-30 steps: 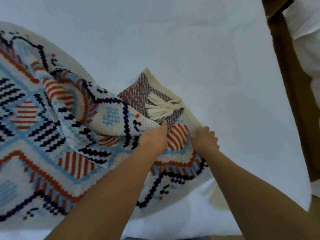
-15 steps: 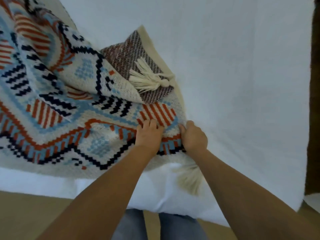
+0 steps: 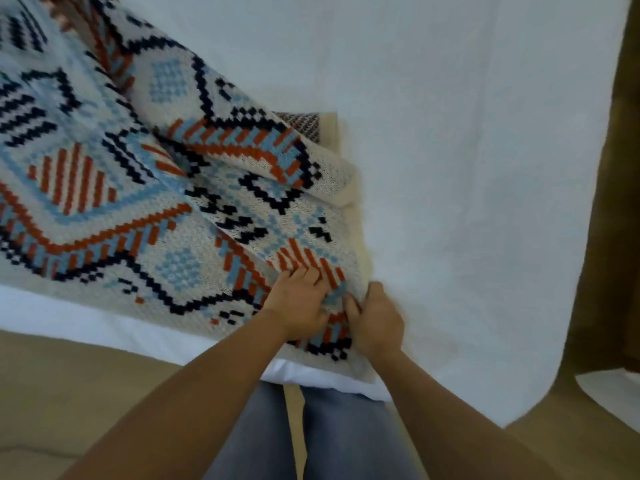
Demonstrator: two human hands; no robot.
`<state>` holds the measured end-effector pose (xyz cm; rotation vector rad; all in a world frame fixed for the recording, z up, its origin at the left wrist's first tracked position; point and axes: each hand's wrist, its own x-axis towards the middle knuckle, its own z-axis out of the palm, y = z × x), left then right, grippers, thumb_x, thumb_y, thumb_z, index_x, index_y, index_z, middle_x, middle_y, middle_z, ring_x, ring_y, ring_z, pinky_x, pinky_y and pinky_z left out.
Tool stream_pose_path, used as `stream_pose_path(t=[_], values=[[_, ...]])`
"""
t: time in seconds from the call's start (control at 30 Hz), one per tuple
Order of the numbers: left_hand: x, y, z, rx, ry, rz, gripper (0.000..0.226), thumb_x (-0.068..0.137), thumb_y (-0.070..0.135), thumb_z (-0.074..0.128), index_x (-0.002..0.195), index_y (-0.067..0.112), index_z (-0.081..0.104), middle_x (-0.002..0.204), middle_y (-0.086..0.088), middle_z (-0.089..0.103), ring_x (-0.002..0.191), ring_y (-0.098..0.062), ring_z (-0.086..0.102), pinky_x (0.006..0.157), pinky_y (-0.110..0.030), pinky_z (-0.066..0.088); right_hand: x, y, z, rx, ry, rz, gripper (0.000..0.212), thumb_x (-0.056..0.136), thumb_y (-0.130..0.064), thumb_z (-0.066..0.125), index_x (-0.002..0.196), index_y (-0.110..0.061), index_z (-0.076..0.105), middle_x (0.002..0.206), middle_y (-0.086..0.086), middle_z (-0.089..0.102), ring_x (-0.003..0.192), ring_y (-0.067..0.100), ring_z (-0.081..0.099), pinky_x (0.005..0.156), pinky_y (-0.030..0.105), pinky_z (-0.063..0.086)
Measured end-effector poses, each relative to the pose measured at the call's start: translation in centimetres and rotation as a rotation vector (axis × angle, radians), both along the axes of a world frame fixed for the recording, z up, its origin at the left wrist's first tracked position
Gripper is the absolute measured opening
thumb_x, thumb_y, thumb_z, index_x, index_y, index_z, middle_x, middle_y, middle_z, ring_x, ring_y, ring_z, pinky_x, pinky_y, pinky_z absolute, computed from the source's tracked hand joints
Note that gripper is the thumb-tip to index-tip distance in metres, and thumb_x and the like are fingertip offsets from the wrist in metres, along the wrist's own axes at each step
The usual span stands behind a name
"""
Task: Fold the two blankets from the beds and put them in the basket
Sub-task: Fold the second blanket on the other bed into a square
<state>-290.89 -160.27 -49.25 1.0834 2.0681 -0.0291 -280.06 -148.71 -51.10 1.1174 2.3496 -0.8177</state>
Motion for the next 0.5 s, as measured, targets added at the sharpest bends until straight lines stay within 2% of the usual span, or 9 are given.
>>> stream_pose_path(t=[0.1,0.17,0.27,0.37,0.43,0.5], values=[[-2.6,1.4,0.4,0.061,0.027,0.112,0.049,0.083,0.042,0.041,0.123,0.015,0.045,0.13,-0.009,0.044,0.119,-0.025,0.041,0.097,-0.04,0.036,-3.4,1.8,0.3,0.017,0.134,0.036,0.034,0.086,-0.047,0.053,0.098,-0.015,0.047,0.088,0.001,0.053,0.083,0.024,0.055,0.06,0.03,0.039],[-4.4,2.6,0.5,0.085,0.068,0.182,0.043,0.087,0.039,0.04,0.122,0.014,0.045,0.128,-0.008,0.045,0.118,-0.024,0.041,0.095,-0.039,0.037,-6.1,3.0,0.2,0.013,0.163,0.055,0.039,0.086,-0.044,0.054,0.107,-0.012,0.048,0.099,0.006,0.055,0.092,0.025,0.054,0.064,0.031,0.04],[-8.0,4.5,0.6,0.126,0.17,0.251,0.037,0.09,0.033,0.04,0.121,0.014,0.046,0.124,-0.007,0.048,0.116,-0.024,0.043,0.095,-0.039,0.036,-10.3,4.5,0.1,0.039,0.211,0.096,0.05,0.085,-0.041,0.058,0.122,-0.009,0.043,0.112,0.01,0.05,0.102,0.027,0.049,0.071,0.034,0.043],[-12.0,5.5,0.5,0.254,0.304,0.311,0.032,0.085,0.028,0.049,0.114,0.013,0.047,0.114,-0.007,0.053,0.106,-0.025,0.048,0.089,-0.038,0.036,-15.3,6.0,0.3,0.047,0.283,0.164,0.072,0.081,-0.035,0.066,0.138,-0.006,0.033,0.121,0.017,0.046,0.108,0.031,0.045,0.079,0.04,0.045],[-14.6,5.9,0.6,0.346,0.346,0.407,0.04,0.081,0.025,0.057,0.118,0.011,0.049,0.112,-0.01,0.057,0.103,-0.031,0.054,0.087,-0.04,0.037,-18.5,7.0,0.4,0.039,0.361,0.238,0.079,0.079,-0.031,0.07,0.141,-0.002,0.031,0.126,0.025,0.044,0.111,0.038,0.044,0.088,0.045,0.043],[-17.5,6.2,0.5,0.307,0.361,0.447,0.062,0.081,0.028,0.06,0.136,0.014,0.037,0.117,-0.012,0.056,0.104,-0.033,0.056,0.085,-0.042,0.04,-21.7,8.1,0.5,0.046,0.441,0.282,0.076,0.079,-0.033,0.07,0.14,-0.005,0.036,0.133,0.027,0.041,0.116,0.041,0.042,0.096,0.046,0.038]])
